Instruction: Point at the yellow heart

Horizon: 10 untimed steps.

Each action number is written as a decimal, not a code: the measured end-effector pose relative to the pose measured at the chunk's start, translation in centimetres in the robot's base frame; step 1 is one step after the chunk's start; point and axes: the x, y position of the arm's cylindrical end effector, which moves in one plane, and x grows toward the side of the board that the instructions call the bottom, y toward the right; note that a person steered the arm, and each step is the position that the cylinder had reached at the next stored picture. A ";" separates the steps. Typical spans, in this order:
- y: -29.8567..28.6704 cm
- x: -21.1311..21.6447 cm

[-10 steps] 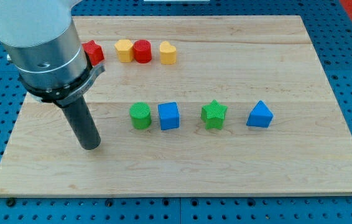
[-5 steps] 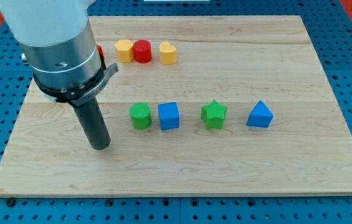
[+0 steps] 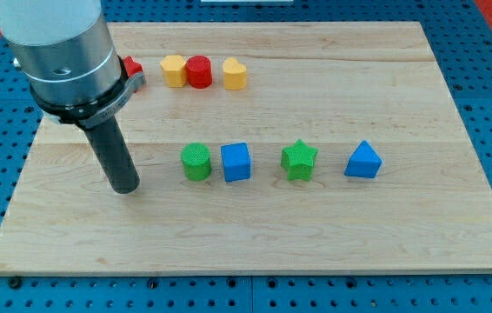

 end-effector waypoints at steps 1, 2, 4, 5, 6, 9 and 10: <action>-0.5 -0.5; -0.6 -0.6; -0.7 -0.6; -0.4 -2.0; 1.0 -6.9; 1.5 -9.9; 10.1 -12.7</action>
